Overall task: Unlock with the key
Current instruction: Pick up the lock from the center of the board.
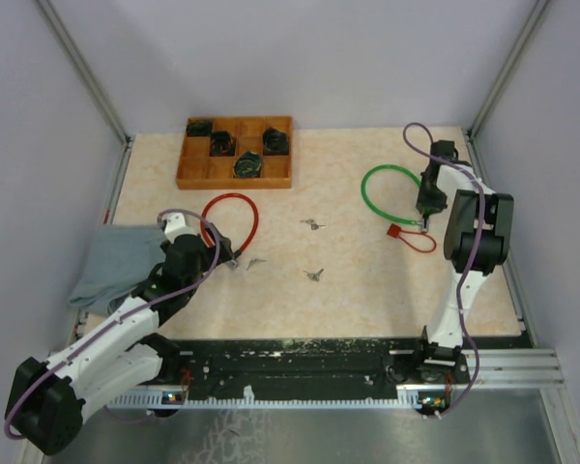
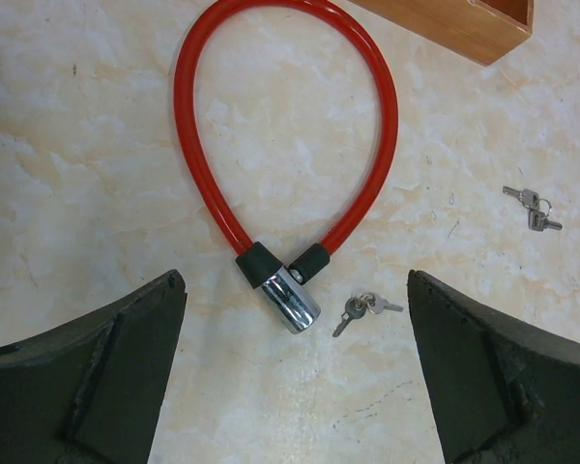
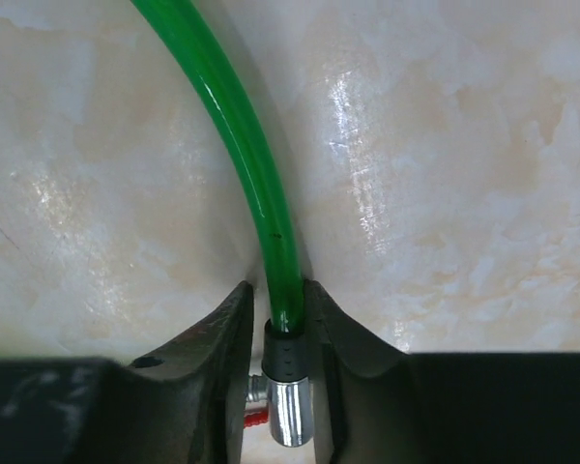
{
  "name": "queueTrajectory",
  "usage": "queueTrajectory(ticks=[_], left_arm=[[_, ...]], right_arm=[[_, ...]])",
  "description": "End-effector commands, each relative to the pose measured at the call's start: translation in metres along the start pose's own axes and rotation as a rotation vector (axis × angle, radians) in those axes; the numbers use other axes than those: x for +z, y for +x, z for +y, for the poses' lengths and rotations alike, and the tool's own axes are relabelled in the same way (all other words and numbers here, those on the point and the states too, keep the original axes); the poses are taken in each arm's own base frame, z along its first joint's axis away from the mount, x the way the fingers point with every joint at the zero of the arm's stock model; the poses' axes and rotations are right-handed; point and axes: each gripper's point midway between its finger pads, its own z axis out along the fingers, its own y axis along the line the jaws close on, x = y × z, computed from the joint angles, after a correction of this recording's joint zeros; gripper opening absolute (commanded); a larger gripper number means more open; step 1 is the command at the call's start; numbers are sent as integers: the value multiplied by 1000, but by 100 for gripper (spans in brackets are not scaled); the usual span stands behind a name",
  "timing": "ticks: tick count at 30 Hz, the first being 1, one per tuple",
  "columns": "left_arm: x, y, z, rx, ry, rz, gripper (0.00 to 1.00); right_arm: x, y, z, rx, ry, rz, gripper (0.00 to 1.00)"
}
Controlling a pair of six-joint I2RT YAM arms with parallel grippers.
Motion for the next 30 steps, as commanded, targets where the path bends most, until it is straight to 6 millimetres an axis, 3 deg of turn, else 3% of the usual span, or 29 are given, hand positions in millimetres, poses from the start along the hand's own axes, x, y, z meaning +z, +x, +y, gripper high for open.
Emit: queueTrajectory(ticks=[1, 5, 9, 15, 22, 30], left_arm=[[1, 2, -7, 13, 36, 2, 99], [1, 4, -12, 14, 60, 14, 99], [1, 8, -21, 14, 112, 38, 99], [-4, 10, -39, 0, 213, 59, 99], [-17, 11, -66, -44, 374, 76, 99], [-36, 19, -113, -110, 628, 164, 99]], right_arm=[[18, 22, 0, -8, -15, 61, 20], [2, 11, 9, 15, -74, -8, 1], [-31, -9, 24, 37, -160, -117, 0], [-80, -18, 67, 39, -329, -245, 0], [-128, -4, 130, 47, -537, -377, 0], [-166, 39, 203, 27, -755, -427, 0]])
